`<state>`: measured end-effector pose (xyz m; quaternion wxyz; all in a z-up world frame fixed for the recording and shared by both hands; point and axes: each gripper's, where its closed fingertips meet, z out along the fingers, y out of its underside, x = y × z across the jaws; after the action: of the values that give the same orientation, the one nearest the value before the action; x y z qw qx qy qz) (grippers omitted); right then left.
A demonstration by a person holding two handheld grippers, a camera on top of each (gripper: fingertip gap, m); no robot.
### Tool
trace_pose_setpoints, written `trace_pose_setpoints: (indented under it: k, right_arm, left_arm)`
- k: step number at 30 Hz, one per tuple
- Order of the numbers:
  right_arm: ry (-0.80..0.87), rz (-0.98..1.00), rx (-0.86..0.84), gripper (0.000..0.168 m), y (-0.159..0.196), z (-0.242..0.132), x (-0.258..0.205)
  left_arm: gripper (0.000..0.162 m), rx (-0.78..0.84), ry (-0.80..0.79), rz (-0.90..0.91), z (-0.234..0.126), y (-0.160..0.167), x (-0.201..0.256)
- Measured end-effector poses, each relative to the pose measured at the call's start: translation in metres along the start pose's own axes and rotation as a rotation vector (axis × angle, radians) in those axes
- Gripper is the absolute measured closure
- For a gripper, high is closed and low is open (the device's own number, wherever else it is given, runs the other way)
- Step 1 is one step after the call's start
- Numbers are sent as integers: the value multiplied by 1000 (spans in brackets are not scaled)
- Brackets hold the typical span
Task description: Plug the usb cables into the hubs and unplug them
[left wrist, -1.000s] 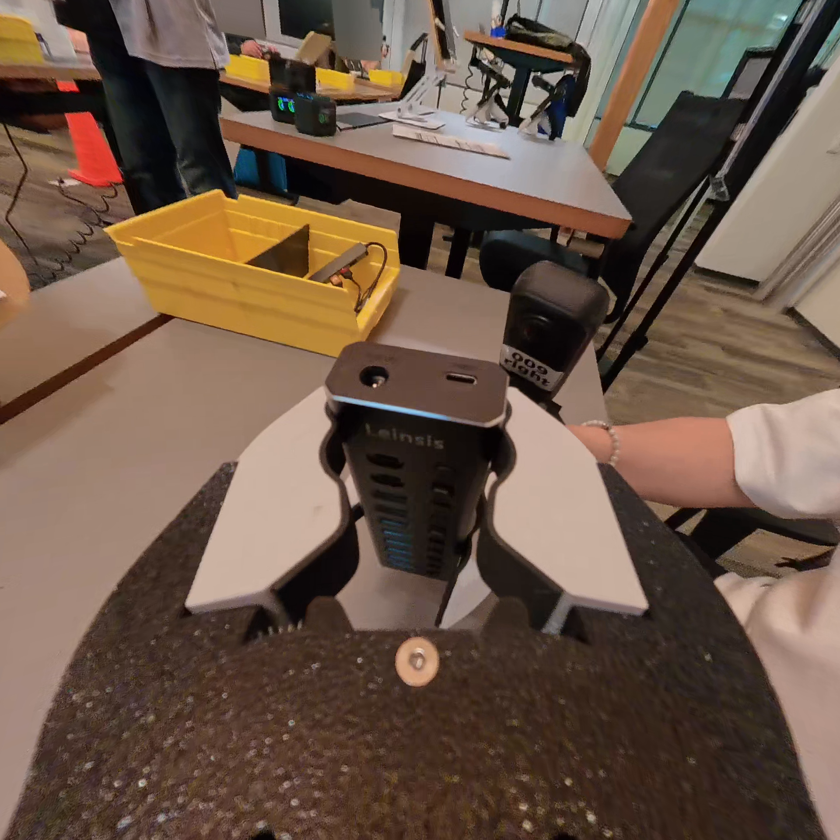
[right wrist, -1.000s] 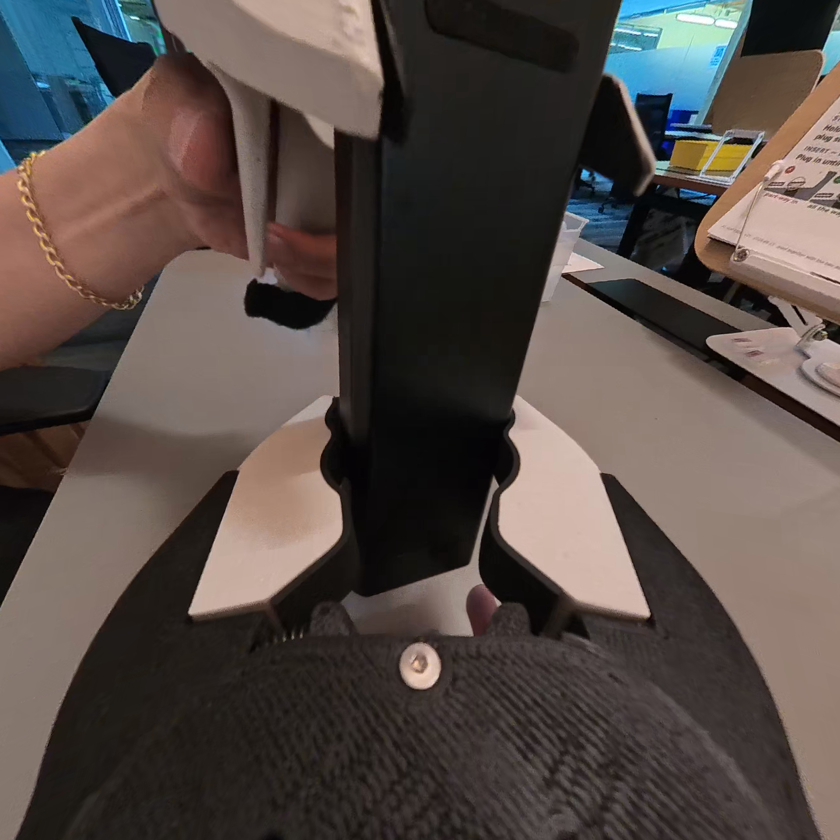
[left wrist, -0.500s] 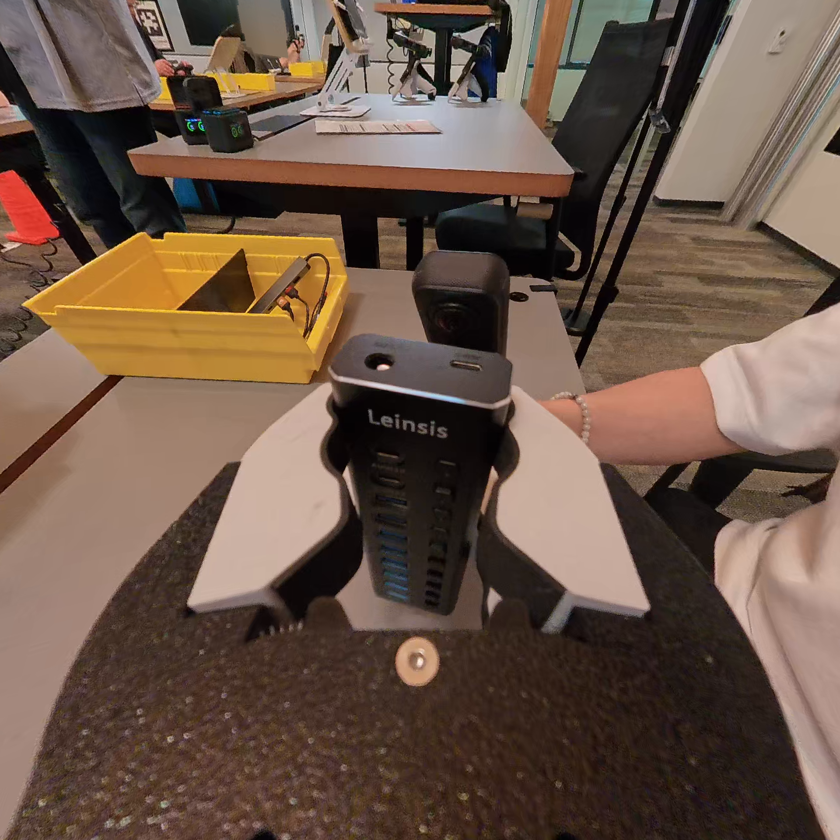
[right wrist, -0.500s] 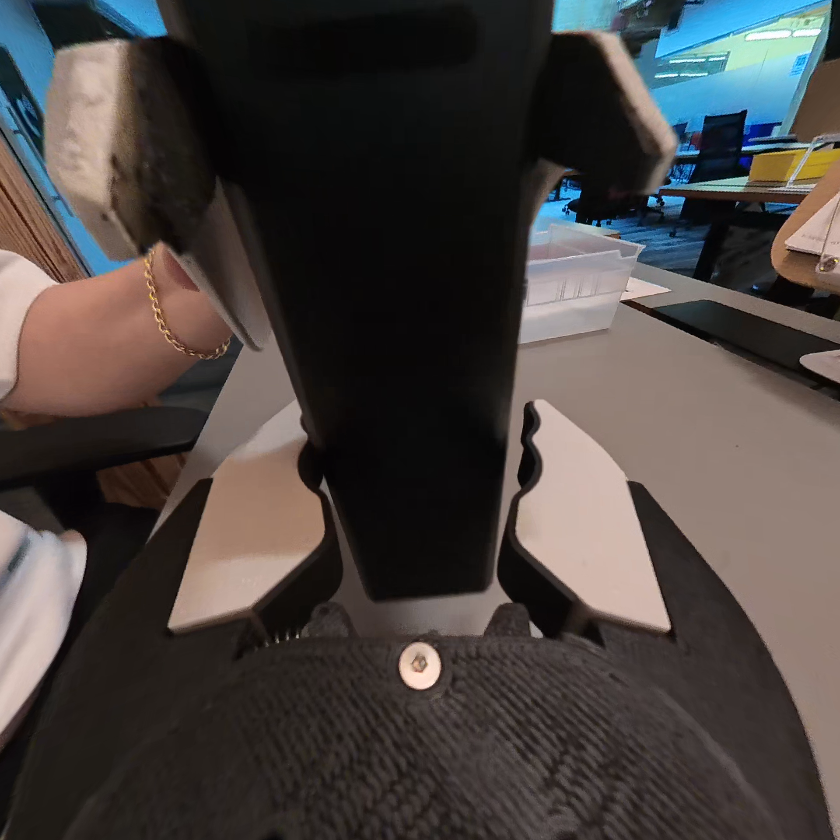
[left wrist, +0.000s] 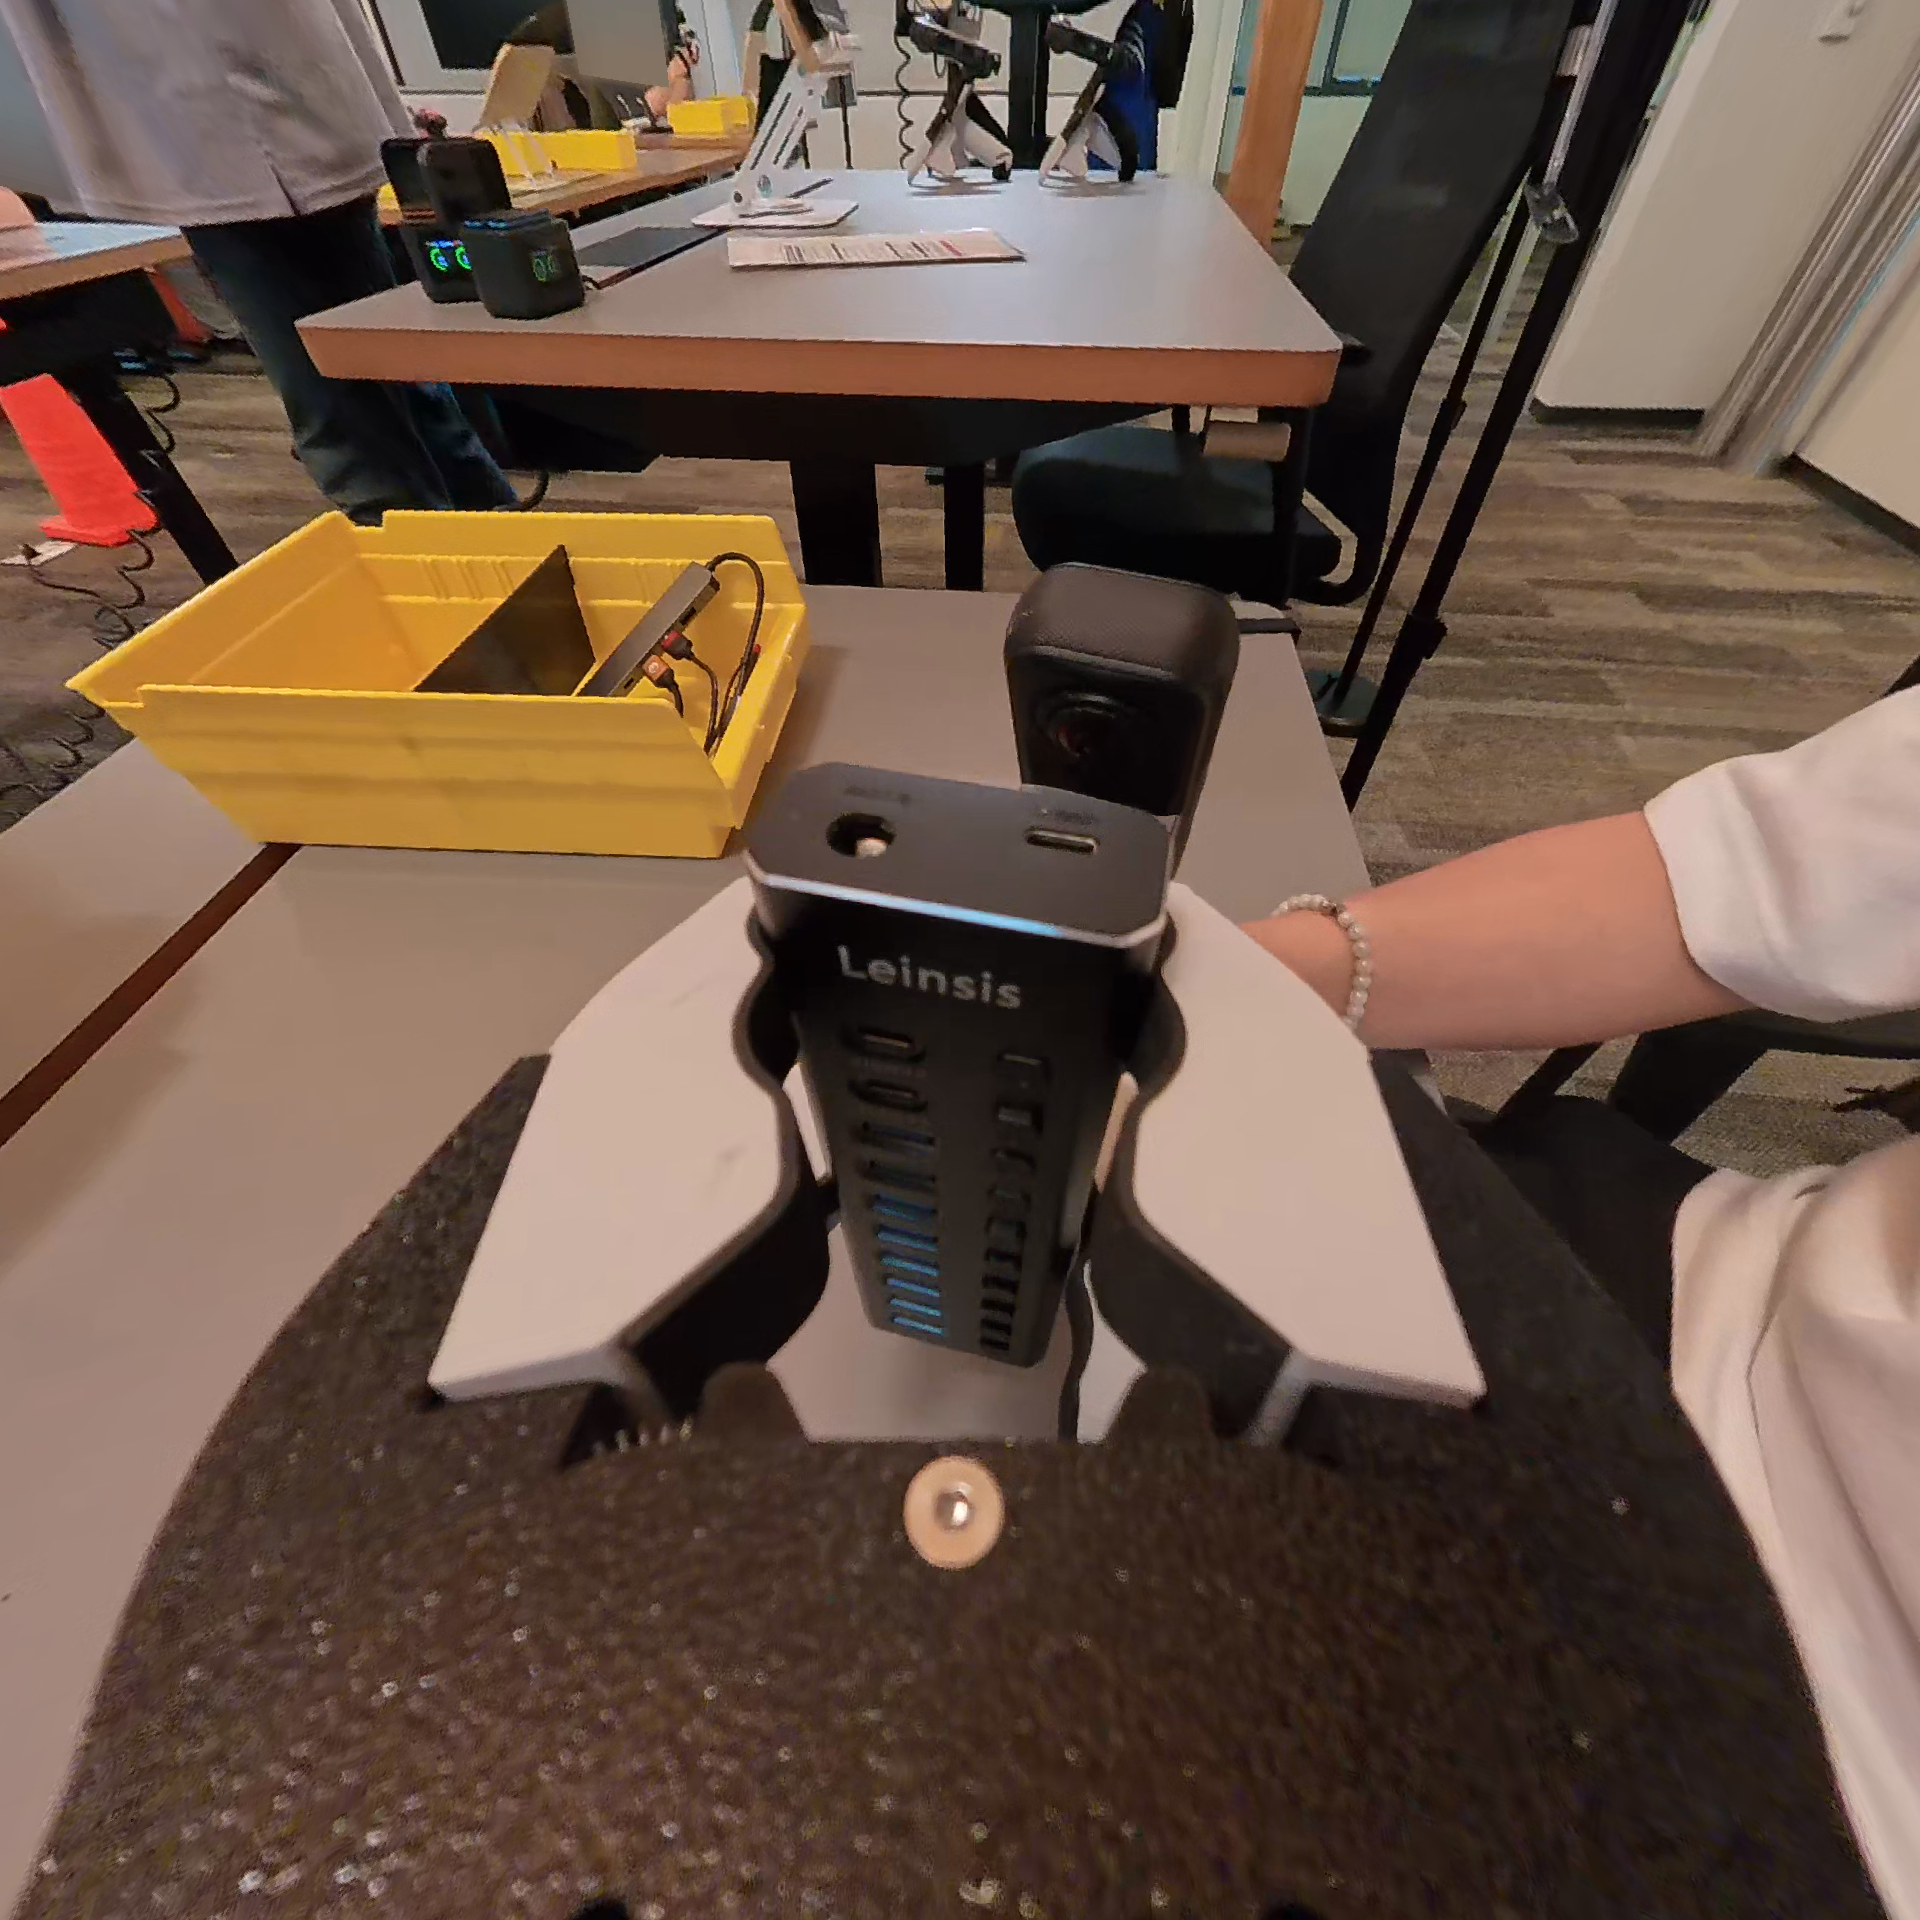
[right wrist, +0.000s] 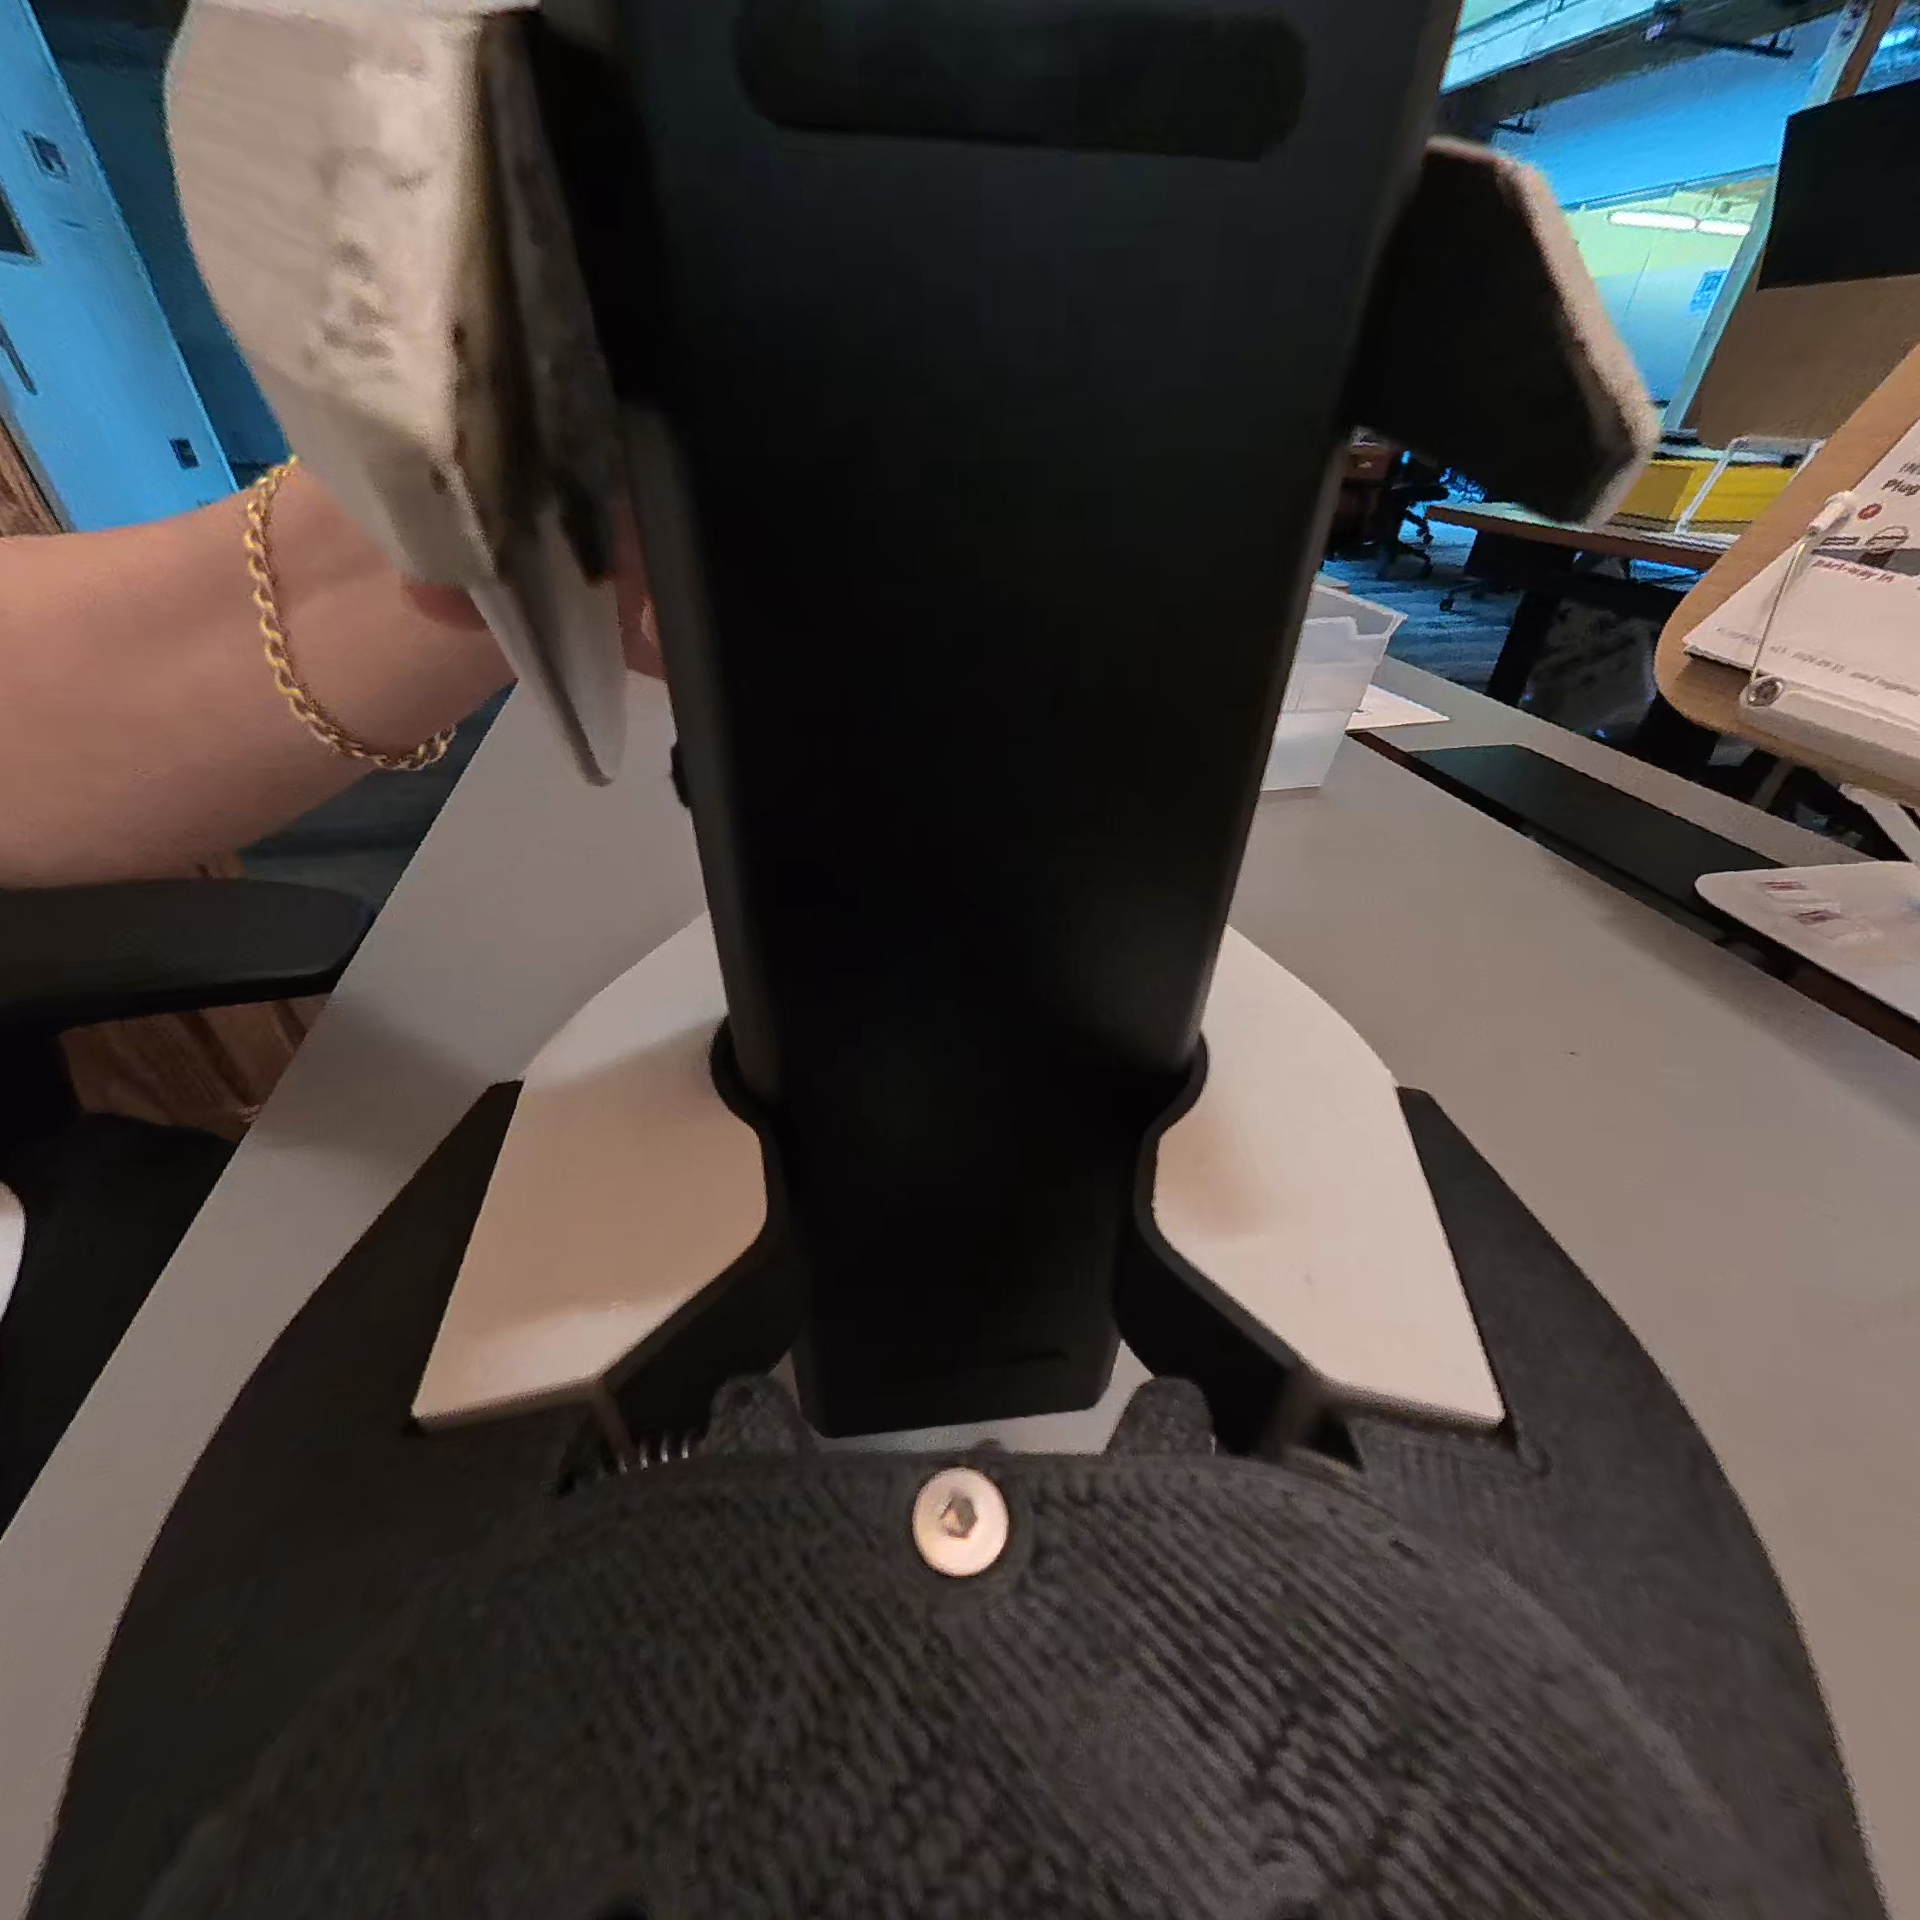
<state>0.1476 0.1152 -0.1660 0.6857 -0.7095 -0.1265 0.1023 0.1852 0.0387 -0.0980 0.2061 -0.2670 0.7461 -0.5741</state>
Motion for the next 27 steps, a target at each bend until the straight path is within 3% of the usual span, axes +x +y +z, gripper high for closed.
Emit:
trace_pose_setpoints:
  k: [22,27]
  right_arm:
    - [17,94,-1,95,18,6,5]
    - [-1,160,65,95,11,-1,11]
  left_arm:
    - [101,-92,-30,-23,2,19,-10]
    - [82,-13,-100,-41,-9,6,-16]
